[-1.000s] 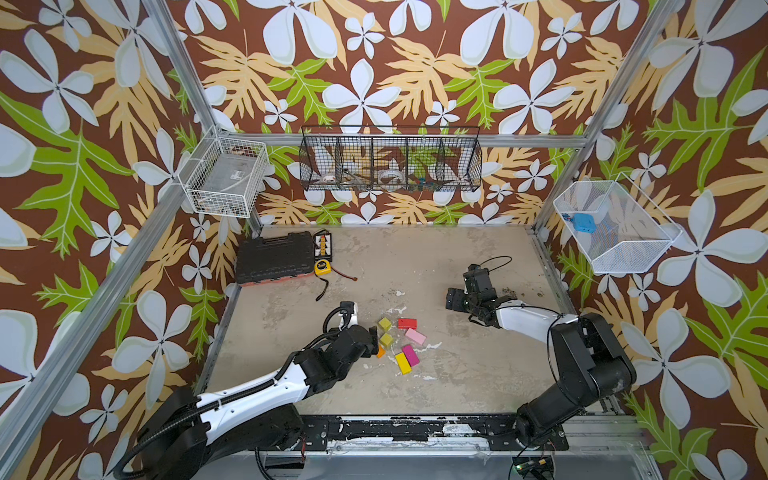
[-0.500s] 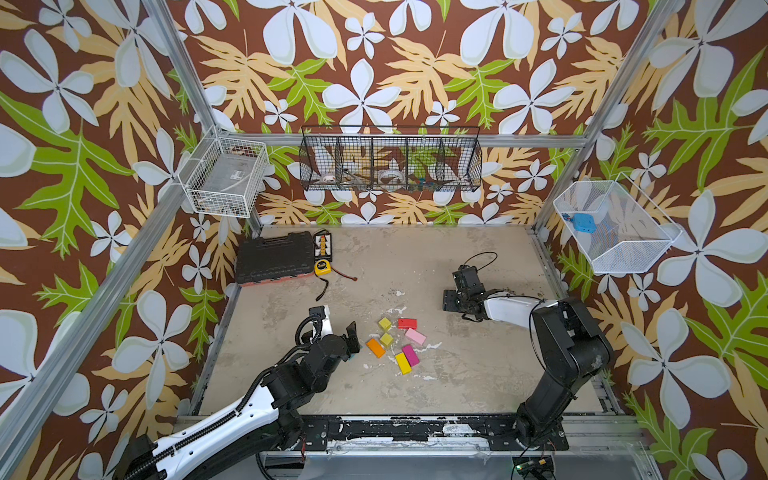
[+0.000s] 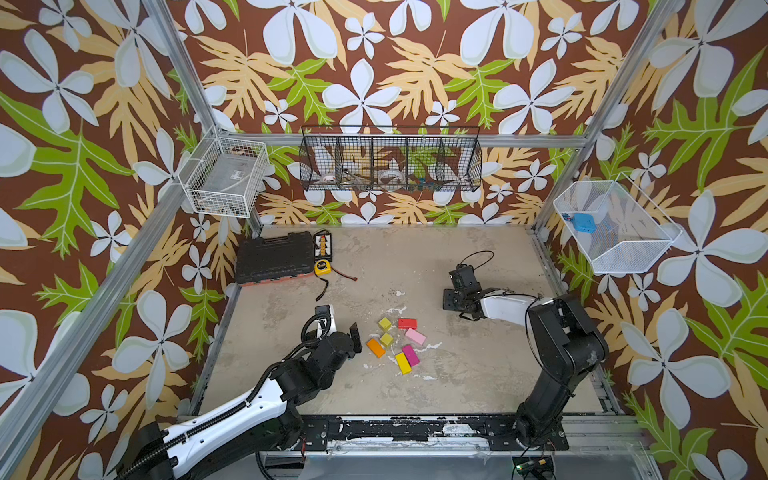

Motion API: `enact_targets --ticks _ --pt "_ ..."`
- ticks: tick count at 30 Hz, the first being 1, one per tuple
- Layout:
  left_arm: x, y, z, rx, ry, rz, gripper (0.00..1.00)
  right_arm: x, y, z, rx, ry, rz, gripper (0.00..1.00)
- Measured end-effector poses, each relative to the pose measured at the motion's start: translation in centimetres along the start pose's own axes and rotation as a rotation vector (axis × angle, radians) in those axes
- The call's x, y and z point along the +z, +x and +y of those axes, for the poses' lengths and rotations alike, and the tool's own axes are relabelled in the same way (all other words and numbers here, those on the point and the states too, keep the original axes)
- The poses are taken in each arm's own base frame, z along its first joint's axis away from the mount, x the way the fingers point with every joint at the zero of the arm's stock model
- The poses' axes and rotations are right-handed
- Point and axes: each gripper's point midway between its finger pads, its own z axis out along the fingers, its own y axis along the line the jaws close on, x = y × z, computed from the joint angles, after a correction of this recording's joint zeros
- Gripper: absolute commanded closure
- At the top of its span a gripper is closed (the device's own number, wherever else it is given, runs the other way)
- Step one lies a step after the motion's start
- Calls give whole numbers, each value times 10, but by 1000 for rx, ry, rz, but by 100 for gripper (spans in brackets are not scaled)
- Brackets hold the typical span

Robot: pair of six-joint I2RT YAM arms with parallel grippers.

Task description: Build the wood block tower

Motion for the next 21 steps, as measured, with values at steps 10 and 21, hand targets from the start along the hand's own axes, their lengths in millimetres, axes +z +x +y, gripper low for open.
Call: enact_targets --ticks 10,21 --pt "-3 -3 0 -14 11 -13 5 4 -1 3 68 10 -19 48" --pt "-2 -3 0 -16 10 -11 5 8 -7 9 84 32 -46 46"
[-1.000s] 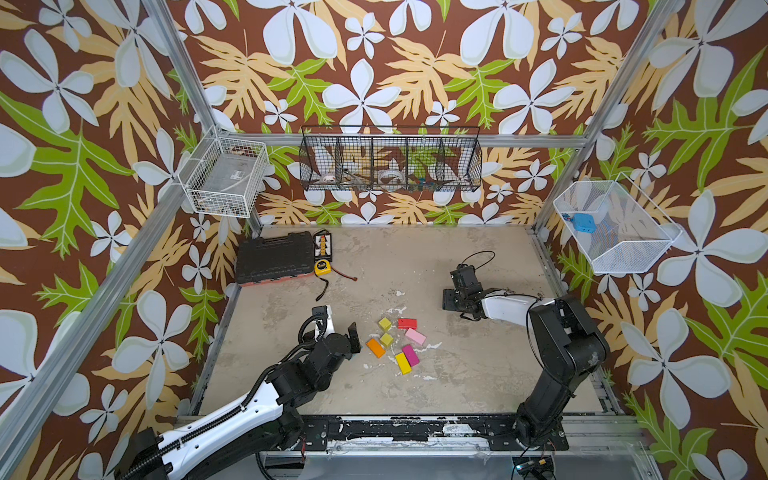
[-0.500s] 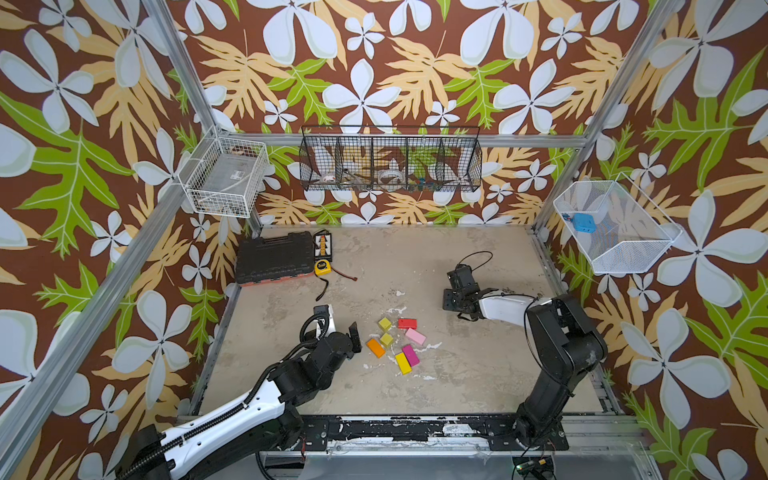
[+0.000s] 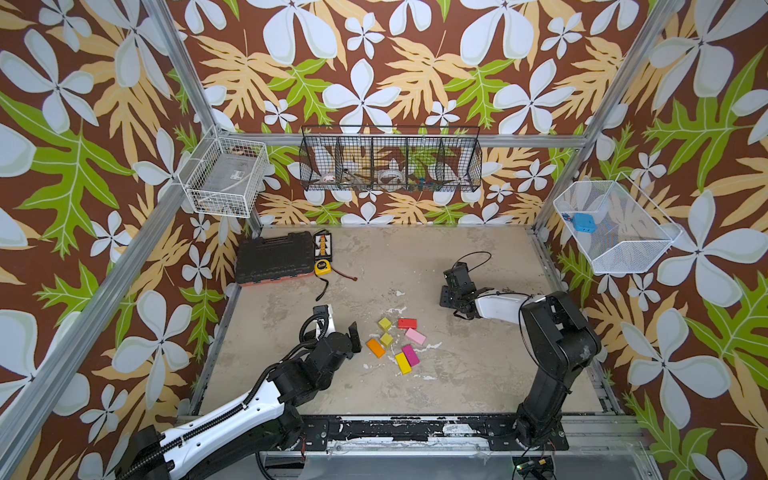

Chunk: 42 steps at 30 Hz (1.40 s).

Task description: Build the wood block tower

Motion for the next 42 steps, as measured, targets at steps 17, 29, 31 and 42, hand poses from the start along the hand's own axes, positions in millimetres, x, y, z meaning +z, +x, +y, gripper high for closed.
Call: enact_targets --ticks 17,29,31,42 --pt "0 1 -1 1 2 4 5 -2 11 58 -66 -38 17 49" --pt "0 2 -2 1 8 9 4 -4 13 73 -75 -56 22 36" --pt "0 2 -2 1 9 11 4 -7 16 73 -74 -65 36 35" --pt "1 5 0 2 9 13 0 -56 0 64 -61 -80 13 24"
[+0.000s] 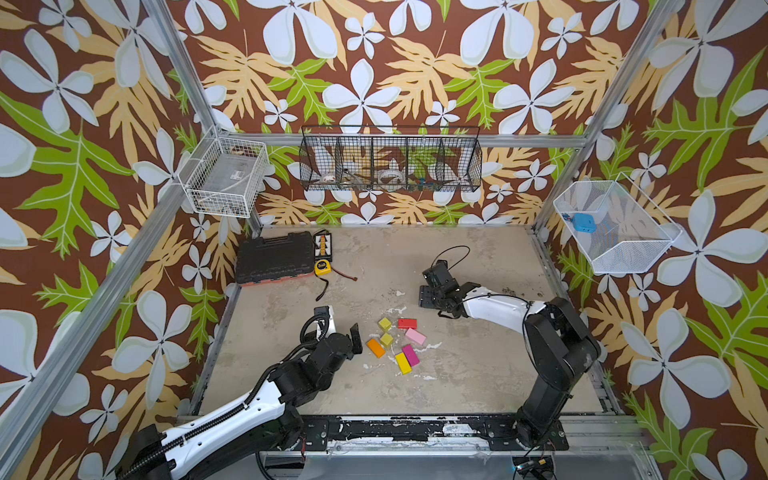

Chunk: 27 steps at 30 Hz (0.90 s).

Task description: Build the wood block tower

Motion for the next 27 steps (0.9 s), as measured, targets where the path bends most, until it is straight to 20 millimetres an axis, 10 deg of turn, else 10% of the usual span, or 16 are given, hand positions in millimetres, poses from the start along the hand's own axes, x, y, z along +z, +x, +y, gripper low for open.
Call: enact_targets --ticks 10,27 --pt "-1 0 -7 -4 40 5 1 -41 8 -24 8 -32 -78 36" --pt "2 5 -8 15 37 24 1 6 46 -36 -23 17 12 46"
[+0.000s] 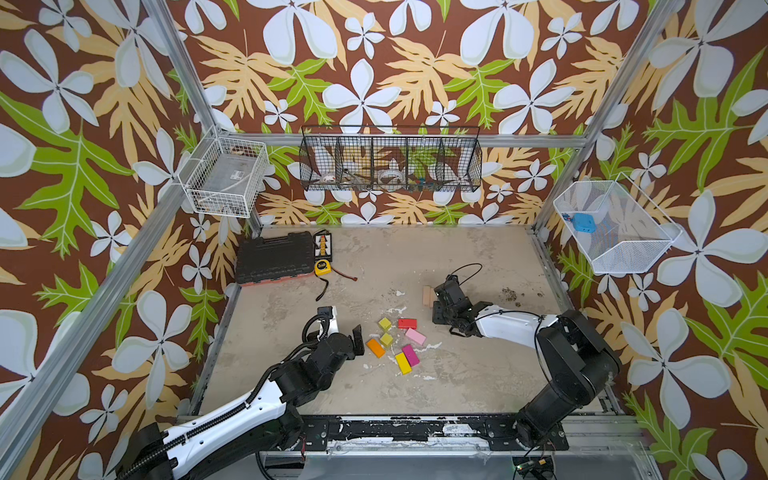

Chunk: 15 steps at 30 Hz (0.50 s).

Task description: Build the wood block tower

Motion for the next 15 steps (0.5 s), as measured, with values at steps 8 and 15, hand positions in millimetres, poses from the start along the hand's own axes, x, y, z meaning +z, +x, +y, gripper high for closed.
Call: enact_targets --ticks 8,15 --pt "0 0 0 1 -1 0 1 12 1 -1 4 1 21 49" --pt "1 1 0 3 -3 3 1 15 -1 -3 5 4 20 50"
